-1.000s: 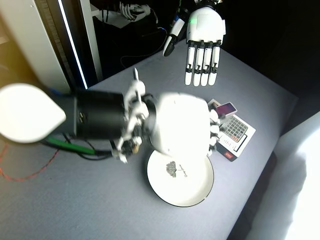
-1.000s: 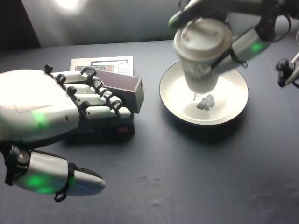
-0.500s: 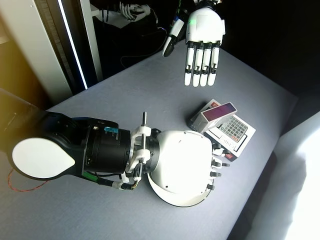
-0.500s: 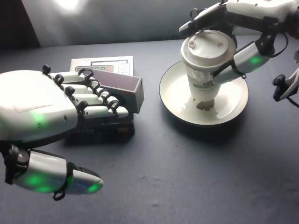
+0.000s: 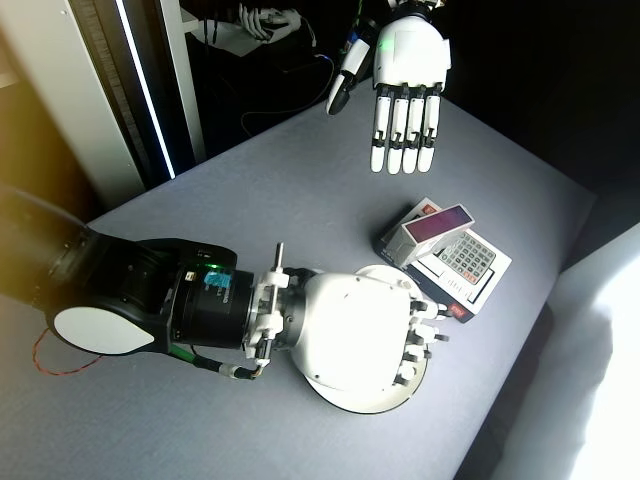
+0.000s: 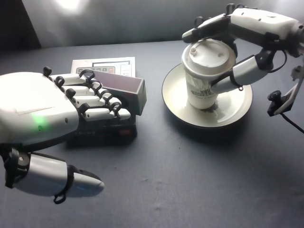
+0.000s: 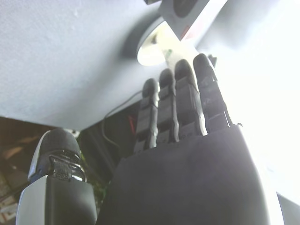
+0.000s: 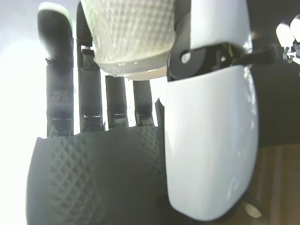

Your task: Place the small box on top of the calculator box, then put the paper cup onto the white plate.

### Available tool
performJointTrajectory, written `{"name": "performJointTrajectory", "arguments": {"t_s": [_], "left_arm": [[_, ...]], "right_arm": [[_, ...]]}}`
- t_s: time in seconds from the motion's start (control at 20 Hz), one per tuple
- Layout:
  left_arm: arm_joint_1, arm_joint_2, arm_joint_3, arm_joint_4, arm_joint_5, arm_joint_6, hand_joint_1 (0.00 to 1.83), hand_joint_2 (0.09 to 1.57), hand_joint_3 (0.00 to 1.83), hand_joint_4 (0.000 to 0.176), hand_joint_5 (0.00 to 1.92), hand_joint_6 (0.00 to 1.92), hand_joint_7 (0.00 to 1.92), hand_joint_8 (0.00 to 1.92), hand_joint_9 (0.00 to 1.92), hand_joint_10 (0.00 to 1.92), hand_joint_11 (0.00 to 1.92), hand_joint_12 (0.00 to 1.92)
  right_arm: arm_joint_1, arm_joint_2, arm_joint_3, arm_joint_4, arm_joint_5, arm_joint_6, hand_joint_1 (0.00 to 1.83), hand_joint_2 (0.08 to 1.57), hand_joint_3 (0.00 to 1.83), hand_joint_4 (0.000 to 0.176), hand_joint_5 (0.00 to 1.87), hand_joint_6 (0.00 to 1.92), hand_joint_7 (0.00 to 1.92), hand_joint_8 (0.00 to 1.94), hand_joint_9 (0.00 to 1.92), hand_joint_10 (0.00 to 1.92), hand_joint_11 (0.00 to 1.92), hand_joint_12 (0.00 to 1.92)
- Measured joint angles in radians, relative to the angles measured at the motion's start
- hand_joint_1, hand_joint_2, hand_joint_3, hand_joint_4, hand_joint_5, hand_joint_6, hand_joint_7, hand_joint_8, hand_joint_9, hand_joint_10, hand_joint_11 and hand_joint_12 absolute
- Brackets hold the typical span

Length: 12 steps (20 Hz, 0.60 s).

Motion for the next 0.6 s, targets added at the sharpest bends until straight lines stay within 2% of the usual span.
{"name": "performJointTrajectory", "arguments": {"t_s": [0.05,0.1,0.15,0.2,0.25,0.3,0.45,0.6], "left_arm": [[0.000,0.000,0.000,0.000,0.000,0.000,0.12,1.15,0.00,0.000,0.18,0.00,0.18,0.00,0.16,0.01,0.04,0.26],[0.000,0.000,0.000,0.000,0.001,-0.001,0.17,1.14,0.00,0.000,0.22,0.01,0.22,0.01,0.20,0.02,0.07,0.29],[0.000,0.000,0.000,0.000,0.000,-0.002,0.13,1.16,0.00,0.000,0.17,0.00,0.17,0.00,0.16,0.00,0.03,0.28],[0.000,0.000,0.000,0.000,0.000,-0.002,0.12,1.16,0.00,0.000,0.17,0.00,0.17,0.00,0.16,0.00,0.01,0.34],[0.000,0.000,0.000,0.000,0.001,-0.002,0.13,1.16,0.00,0.000,0.14,0.00,0.15,0.00,0.15,0.00,0.00,0.32],[0.000,0.000,0.000,0.000,0.003,-0.002,0.11,1.16,0.00,0.000,0.13,0.00,0.14,0.00,0.14,0.00,0.00,0.28],[0.000,0.000,-0.001,0.000,0.003,-0.002,0.12,1.16,0.00,0.000,0.16,0.00,0.16,0.00,0.15,0.00,0.00,0.32],[0.000,0.000,-0.001,0.000,0.003,-0.002,0.15,1.16,0.00,0.000,0.18,0.00,0.18,0.00,0.16,0.00,0.00,0.37]], "right_arm": [[-0.009,0.000,0.000,0.023,0.021,-0.014,1.56,1.08,0.00,0.000,0.75,0.60,0.87,0.47,0.91,1.14,0.68,0.99],[-0.017,-0.001,0.000,0.031,0.037,-0.026,1.59,1.06,0.00,0.000,0.83,0.27,0.93,0.18,0.92,1.12,0.68,0.91],[-0.020,-0.001,0.000,0.031,0.048,-0.033,1.41,1.06,0.00,0.000,0.86,0.13,0.95,0.07,0.86,0.55,0.68,0.88],[-0.027,-0.001,0.000,0.035,0.057,-0.034,1.35,1.06,0.00,0.000,0.88,0.05,0.97,0.02,0.92,0.25,0.69,0.84],[-0.027,-0.001,0.000,0.038,0.061,-0.033,1.29,1.07,0.00,0.000,0.87,0.01,0.96,0.01,0.94,0.11,0.66,0.84],[-0.032,-0.003,0.000,0.043,0.068,-0.034,1.26,1.07,0.00,0.000,0.85,0.00,0.95,0.00,0.95,0.04,0.64,0.83],[-0.032,-0.007,0.000,0.046,0.072,-0.042,1.21,1.05,0.00,0.000,0.83,0.00,0.92,0.00,0.93,0.02,0.60,0.82],[-0.026,-0.009,0.000,0.045,0.058,-0.044,1.15,1.06,0.00,0.000,0.77,0.00,0.83,0.00,0.83,0.00,0.49,0.83]]}}
